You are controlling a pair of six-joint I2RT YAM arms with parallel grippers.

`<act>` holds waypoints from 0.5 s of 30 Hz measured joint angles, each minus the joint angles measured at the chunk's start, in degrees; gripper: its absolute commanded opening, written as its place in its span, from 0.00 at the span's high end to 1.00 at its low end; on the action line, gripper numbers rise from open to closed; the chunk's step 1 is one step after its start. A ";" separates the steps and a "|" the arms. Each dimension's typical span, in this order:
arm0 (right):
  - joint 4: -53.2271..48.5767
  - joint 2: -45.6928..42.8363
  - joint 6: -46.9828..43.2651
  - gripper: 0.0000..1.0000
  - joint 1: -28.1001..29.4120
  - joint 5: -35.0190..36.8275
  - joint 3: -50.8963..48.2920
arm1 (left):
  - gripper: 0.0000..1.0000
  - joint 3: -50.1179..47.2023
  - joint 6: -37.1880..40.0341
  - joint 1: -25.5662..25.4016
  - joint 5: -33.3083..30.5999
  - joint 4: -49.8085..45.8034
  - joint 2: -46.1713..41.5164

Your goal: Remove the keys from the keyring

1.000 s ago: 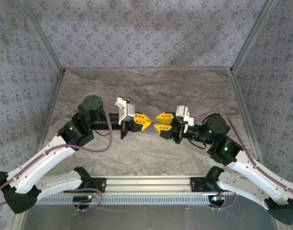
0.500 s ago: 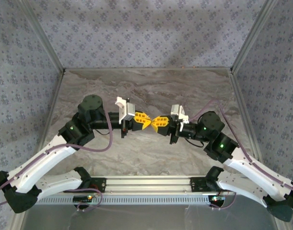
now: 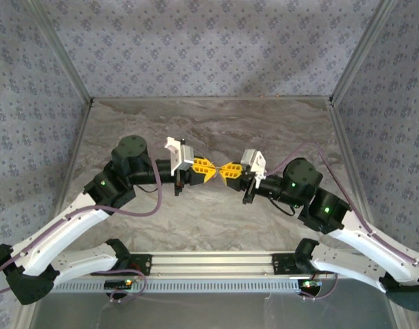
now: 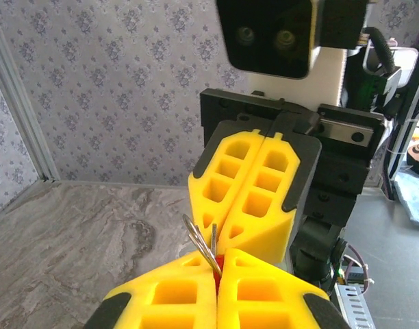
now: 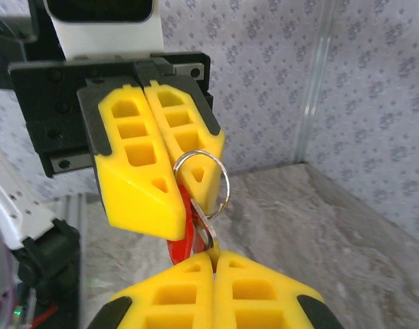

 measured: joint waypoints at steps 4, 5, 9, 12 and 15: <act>-1.09 -0.11 -4.04 0.88 3.69 5.99 0.48 | 1.00 0.00 0.02 0.00 0.17 0.00 -0.04; -1.22 -0.09 -4.35 0.86 3.82 6.43 0.59 | 1.00 0.00 0.02 0.00 0.17 0.00 -0.04; -0.20 0.61 -5.55 0.81 3.89 6.40 0.59 | 1.00 0.00 -0.22 0.00 0.61 0.11 -0.02; 0.92 0.98 -5.68 0.92 3.61 5.03 0.52 | 1.00 0.00 -0.63 0.04 1.05 0.39 -0.04; 1.97 0.96 -4.83 1.00 2.71 3.17 0.26 | 1.00 0.00 -0.61 0.37 1.07 0.83 -0.17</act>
